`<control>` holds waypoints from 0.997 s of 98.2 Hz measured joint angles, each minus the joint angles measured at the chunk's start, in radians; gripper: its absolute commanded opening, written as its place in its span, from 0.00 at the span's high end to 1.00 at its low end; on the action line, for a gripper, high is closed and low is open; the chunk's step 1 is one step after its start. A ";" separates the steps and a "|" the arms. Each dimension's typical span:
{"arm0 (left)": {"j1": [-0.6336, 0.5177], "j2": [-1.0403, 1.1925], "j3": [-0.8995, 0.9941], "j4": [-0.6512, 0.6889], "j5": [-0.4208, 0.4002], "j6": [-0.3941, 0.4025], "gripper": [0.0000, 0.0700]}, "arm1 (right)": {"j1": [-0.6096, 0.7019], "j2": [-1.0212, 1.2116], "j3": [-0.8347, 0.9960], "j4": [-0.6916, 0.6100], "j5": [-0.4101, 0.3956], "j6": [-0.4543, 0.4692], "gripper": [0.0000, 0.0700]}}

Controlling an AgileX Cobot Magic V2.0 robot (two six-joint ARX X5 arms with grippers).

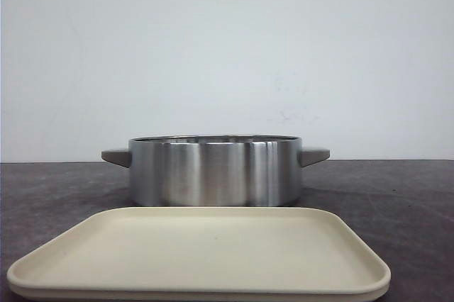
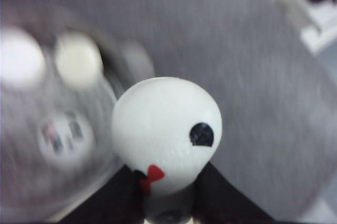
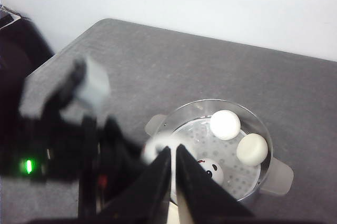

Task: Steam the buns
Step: 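Lower the bow bun into the pot, open the left gripper, withdraw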

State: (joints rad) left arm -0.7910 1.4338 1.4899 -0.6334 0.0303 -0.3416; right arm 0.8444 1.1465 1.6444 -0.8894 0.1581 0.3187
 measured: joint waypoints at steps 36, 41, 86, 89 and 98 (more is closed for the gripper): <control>0.186 0.217 0.004 0.012 -0.005 0.051 0.98 | 0.000 0.000 0.000 0.000 0.000 0.000 0.99; 0.199 0.254 0.003 0.010 -0.006 0.054 0.98 | 0.000 0.000 0.000 0.000 0.000 0.000 0.99; 0.221 0.436 0.003 -0.016 -0.046 0.066 0.74 | 0.000 0.000 0.000 -0.031 0.003 0.000 0.99; 0.222 0.437 0.003 -0.015 -0.053 0.066 0.63 | 0.000 0.000 0.000 -0.037 0.003 0.000 0.99; 0.224 0.437 0.003 -0.006 -0.057 0.066 0.33 | 0.000 0.000 0.000 -0.045 0.011 0.000 0.99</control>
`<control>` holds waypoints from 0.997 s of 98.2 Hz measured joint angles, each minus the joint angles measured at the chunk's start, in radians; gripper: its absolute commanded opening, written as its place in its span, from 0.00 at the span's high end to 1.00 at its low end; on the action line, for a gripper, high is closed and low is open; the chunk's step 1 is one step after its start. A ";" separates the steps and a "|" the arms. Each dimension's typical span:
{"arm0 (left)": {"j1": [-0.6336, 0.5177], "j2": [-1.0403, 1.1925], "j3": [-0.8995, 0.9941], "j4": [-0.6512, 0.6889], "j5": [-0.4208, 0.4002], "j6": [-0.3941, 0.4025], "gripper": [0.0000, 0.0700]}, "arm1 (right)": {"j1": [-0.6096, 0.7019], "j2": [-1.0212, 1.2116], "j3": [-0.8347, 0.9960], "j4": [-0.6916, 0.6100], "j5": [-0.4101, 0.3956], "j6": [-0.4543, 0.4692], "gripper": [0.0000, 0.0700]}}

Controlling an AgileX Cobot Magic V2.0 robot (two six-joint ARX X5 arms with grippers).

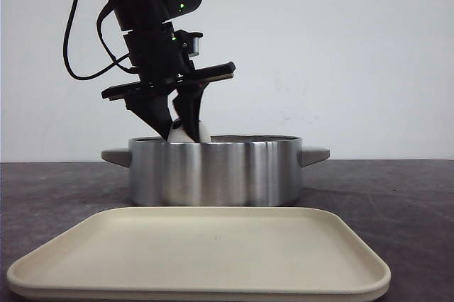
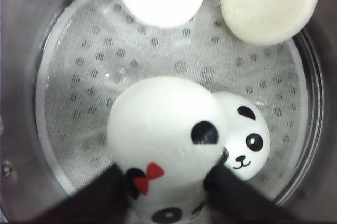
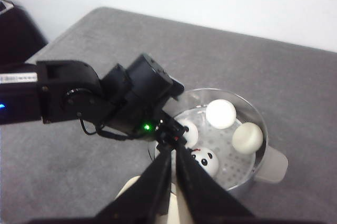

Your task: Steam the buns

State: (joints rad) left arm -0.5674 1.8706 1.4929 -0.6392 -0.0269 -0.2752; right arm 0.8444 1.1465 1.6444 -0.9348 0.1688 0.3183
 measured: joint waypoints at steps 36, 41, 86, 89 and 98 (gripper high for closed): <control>0.022 0.000 0.005 -0.063 -0.001 0.003 0.25 | 0.000 0.000 0.000 0.000 0.032 0.000 0.99; 0.022 0.000 0.014 -0.092 -0.001 0.003 0.27 | 0.000 0.000 0.000 0.000 0.046 0.000 0.99; -0.009 -0.388 0.059 -0.112 -0.027 0.031 0.98 | -0.002 -0.002 -0.181 0.016 0.150 -0.054 0.99; -0.014 -0.432 0.052 -0.103 -0.031 0.035 1.00 | -0.002 -0.002 -0.210 0.029 0.150 -0.055 0.99; -0.020 -0.563 0.010 -0.088 -0.064 0.045 1.00 | 0.002 -0.002 -0.306 0.115 0.150 -0.057 0.99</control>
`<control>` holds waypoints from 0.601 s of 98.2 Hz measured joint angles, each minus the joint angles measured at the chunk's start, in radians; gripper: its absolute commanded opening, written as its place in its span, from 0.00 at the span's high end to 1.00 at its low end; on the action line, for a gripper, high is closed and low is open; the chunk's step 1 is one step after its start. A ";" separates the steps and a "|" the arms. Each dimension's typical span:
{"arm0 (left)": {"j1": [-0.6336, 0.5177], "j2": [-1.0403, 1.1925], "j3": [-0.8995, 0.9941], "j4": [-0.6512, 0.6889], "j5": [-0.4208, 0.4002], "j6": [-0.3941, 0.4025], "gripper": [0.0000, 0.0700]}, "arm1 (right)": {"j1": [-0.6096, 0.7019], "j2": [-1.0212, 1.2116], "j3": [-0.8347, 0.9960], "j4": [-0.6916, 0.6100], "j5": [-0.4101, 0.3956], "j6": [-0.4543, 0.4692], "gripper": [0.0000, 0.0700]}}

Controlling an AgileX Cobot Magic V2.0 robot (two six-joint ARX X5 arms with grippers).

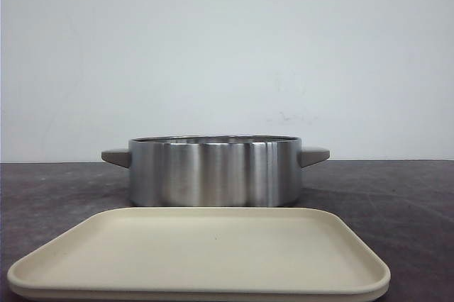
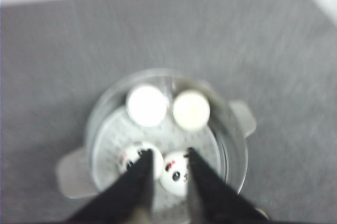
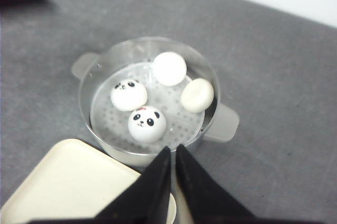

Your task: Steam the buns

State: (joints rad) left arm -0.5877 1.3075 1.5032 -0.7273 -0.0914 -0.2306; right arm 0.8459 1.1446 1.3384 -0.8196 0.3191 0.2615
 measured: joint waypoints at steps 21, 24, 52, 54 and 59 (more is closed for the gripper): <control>-0.002 -0.480 -0.306 -0.003 -0.034 0.003 1.00 | 0.082 -0.021 -0.331 0.529 -0.001 -0.005 0.99; -0.002 -0.516 -0.332 -0.006 -0.047 0.003 1.00 | 0.085 -0.021 -0.336 0.550 -0.001 -0.005 0.99; -0.002 -0.707 -0.403 -0.089 -0.121 0.003 1.00 | 0.101 -0.026 -0.339 0.630 -0.001 -0.011 0.99; -0.002 -0.714 -0.403 -0.096 -0.121 0.003 1.00 | 0.101 -0.026 -0.339 0.634 -0.001 -0.011 0.99; -0.002 -0.732 -0.403 -0.114 -0.121 0.003 1.00 | 0.101 -0.026 -0.339 0.644 0.000 -0.011 0.99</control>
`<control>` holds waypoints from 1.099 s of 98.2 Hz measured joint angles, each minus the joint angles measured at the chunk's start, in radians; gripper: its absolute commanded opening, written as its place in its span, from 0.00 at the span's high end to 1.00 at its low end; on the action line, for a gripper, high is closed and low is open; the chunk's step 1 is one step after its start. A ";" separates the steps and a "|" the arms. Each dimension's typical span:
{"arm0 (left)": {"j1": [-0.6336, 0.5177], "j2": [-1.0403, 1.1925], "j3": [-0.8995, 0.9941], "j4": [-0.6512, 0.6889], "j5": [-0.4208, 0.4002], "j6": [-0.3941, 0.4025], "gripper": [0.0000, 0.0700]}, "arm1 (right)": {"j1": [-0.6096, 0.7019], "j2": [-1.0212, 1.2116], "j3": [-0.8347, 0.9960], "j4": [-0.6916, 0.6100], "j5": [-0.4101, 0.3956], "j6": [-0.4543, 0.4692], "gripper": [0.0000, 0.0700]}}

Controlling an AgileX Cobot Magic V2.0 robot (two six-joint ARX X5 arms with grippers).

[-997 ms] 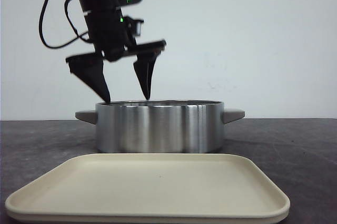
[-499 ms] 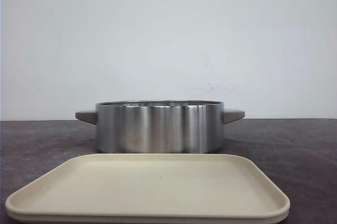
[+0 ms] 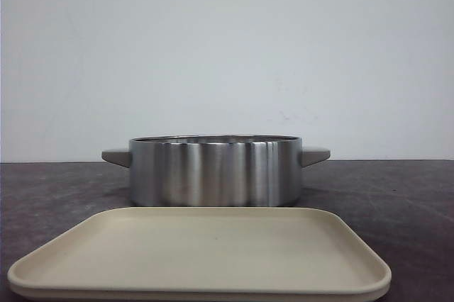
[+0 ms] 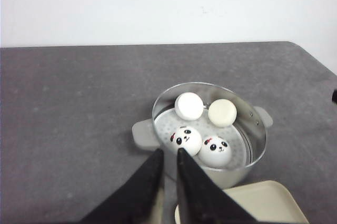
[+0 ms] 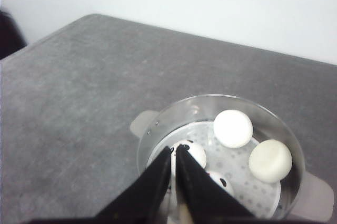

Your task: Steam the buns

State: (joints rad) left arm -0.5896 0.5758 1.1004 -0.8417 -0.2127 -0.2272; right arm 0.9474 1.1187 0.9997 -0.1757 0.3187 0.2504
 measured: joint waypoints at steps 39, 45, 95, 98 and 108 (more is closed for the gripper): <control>0.000 -0.085 0.000 -0.012 0.000 0.000 1.00 | 0.000 0.000 0.000 0.008 0.000 0.000 0.99; 0.000 -0.087 0.000 -0.011 0.000 0.000 1.00 | 0.000 0.000 0.000 0.008 0.000 0.000 0.99; 0.000 -0.087 0.000 -0.007 0.000 0.001 1.00 | 0.000 0.000 0.000 0.008 0.000 0.000 0.99; 0.000 -0.087 0.000 -0.007 0.000 0.001 1.00 | 0.000 0.000 0.000 0.008 0.000 0.000 0.99; 0.000 -0.087 0.000 -0.007 0.000 0.001 1.00 | -0.001 -0.008 0.000 0.006 0.000 0.000 0.99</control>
State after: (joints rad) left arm -0.5896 0.4885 1.1004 -0.8490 -0.2123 -0.2264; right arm 0.9462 1.1103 0.9997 -0.1692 0.3183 0.2504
